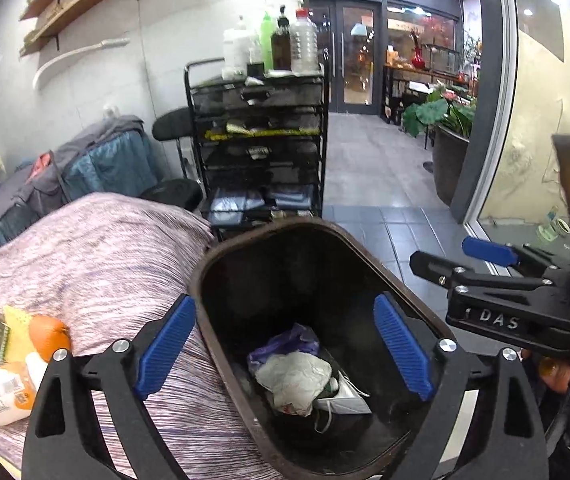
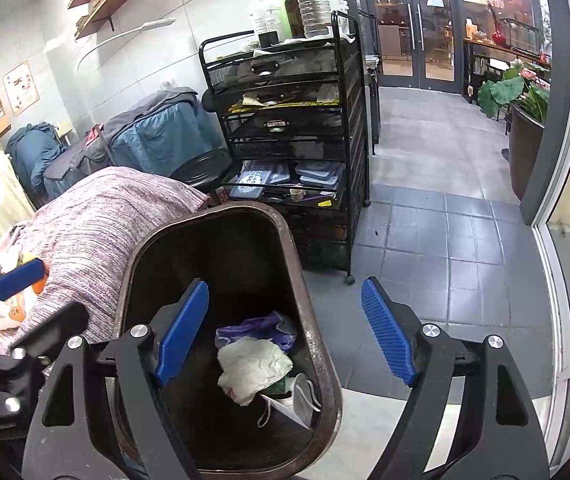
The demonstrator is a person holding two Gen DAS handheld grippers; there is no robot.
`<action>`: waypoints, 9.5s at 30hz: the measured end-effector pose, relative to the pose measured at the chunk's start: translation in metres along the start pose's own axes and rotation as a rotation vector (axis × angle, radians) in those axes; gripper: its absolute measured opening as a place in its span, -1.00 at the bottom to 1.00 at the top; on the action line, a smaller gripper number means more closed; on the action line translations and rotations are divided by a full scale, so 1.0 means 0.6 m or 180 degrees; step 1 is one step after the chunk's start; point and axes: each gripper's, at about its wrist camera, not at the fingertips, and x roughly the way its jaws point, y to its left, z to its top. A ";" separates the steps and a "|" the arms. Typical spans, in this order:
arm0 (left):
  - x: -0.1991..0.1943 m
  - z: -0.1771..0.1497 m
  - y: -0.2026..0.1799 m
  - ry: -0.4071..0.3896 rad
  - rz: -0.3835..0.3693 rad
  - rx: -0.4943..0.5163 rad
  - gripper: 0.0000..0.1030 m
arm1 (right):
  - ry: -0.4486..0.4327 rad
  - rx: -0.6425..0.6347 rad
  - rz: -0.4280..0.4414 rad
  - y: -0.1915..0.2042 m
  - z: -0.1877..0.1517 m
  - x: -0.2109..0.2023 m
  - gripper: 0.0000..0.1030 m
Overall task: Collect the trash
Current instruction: 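Lower the crumpled paper into the bin and open the left tool, then move both tools back over the remaining trash on the bed, then grasp the white tissue with the left tool while the right tool grasps the white milk bottle, then carry both items to the black bin while the right tool drops the milk bottle inside, then lower the white tissue into the bin and open the left tool, then move both tools back over the remaining trash on the bed, then grasp the white plastic bag with the left tool while the right tool grasps the orange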
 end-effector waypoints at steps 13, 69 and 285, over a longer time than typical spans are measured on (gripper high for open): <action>-0.097 -0.007 0.067 -0.0334 0.0232 -0.0290 0.88 | -0.0101 -0.0120 0.0508 0.063 0.002 -0.013 0.55; -0.236 -0.270 0.610 0.0421 0.1658 -0.1647 0.74 | 0.0403 -0.4349 0.1830 0.796 -0.167 0.122 0.55; -0.061 -0.194 0.659 0.0815 0.1004 -0.2001 -0.41 | 0.0970 -0.2455 0.1357 0.629 -0.020 0.214 -0.21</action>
